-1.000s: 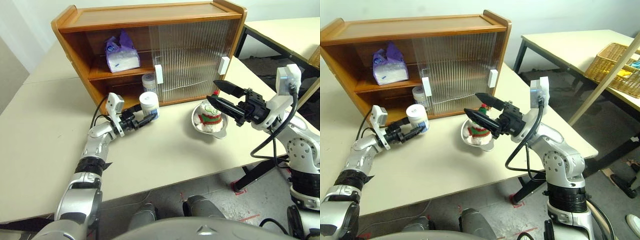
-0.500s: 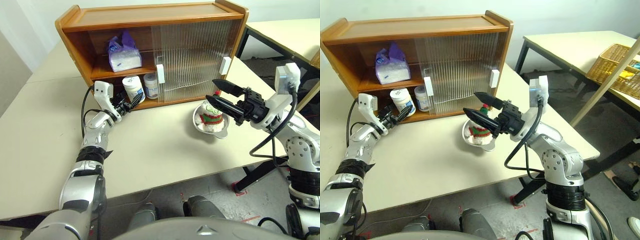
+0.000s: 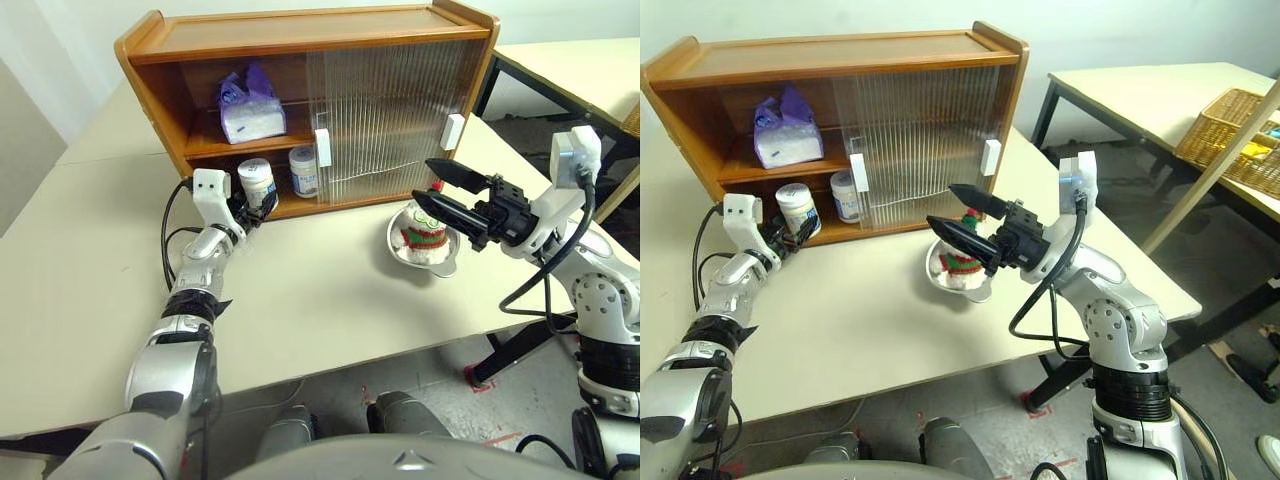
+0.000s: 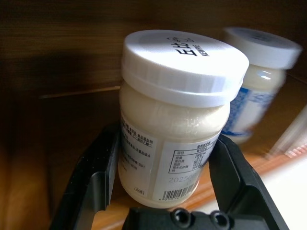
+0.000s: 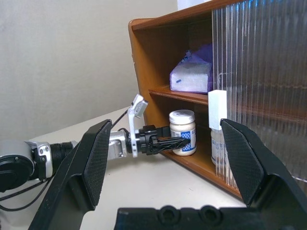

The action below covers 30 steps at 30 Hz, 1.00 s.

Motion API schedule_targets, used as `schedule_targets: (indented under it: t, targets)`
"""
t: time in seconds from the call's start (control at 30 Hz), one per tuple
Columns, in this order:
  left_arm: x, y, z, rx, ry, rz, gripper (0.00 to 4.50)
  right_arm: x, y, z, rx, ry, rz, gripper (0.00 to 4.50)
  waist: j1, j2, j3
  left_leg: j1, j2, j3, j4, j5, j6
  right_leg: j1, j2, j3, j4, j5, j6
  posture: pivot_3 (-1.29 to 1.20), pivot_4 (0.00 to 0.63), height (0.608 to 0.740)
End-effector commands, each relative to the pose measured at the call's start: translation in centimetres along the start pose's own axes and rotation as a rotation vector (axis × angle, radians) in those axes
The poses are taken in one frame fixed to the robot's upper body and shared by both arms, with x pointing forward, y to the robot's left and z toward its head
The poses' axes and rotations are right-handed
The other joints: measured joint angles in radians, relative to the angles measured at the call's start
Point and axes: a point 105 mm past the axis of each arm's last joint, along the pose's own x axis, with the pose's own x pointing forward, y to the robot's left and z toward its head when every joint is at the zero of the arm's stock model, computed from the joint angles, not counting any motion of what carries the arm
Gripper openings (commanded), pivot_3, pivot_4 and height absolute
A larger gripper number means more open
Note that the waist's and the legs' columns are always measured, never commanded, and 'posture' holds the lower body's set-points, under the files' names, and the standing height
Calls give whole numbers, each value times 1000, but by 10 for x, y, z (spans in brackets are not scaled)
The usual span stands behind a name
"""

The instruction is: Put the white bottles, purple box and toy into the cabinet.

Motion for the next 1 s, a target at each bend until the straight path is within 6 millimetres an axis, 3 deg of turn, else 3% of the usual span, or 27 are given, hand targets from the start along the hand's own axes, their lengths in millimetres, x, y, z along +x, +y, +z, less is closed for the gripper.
schedule_targets:
  t: [0.03, 0.37, 0.53, 0.67, 1.0]
  targets:
    - [6, 1, -4, -3, 18, 81, 3060, 0, 2, 1, -18, 6, 4, 4500, 0, 0, 0, 1, -1, 0, 0, 0, 0, 1, -1, 0, 0, 0, 1, -220, 0, 740]
    - [15, 13, -3, -15, 57, 281, 3060, 0, 2, 2, -20, 10, 1, 4500, -5, 0, 0, 1, -9, 0, 2, 2, 2, 3, -1, 1, 0, 3, 6, -223, 0, 740]
    - [19, 11, -1, -30, 61, 301, 3060, 0, 2, 2, -20, 11, 0, 4500, -5, 0, 0, 1, -11, 0, 3, 2, 2, 3, -1, 0, 0, 2, 9, -223, 0, 740]
    - [22, 4, 0, -37, 62, 274, 4354, -1, 2, 2, -20, 11, -1, 4500, -5, 0, 0, 1, -11, 1, 4, 2, 2, 4, -1, 0, 0, 2, 11, -228, 0, 740]
    - [21, -1, 14, -25, -42, 207, 4435, 1, 2, 1, -12, 9, 5, 4500, -5, -1, 0, 1, -12, 1, 5, 2, 2, 4, -1, 0, 0, 2, 11, -205, 6, 740]
